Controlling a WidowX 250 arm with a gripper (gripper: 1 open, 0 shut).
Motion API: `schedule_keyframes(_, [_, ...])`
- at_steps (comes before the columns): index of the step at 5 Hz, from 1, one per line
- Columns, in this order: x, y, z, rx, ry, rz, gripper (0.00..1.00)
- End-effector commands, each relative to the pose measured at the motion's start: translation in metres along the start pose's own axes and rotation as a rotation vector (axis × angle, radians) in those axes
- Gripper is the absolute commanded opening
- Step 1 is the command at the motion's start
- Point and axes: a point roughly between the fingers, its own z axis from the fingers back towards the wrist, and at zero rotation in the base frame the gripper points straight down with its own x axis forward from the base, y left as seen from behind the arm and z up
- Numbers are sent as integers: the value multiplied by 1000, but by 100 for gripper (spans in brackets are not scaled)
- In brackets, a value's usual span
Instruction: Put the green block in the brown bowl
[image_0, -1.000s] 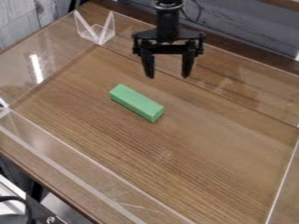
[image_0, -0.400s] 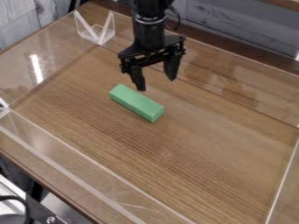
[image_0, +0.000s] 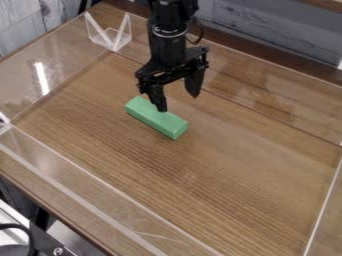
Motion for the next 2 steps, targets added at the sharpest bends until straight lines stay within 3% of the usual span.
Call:
schedule_keyframes(1, [7, -2, 12, -55, -37, 41, 100])
schedule_keyframes(2, [8, 0, 6, -57, -37, 60, 100])
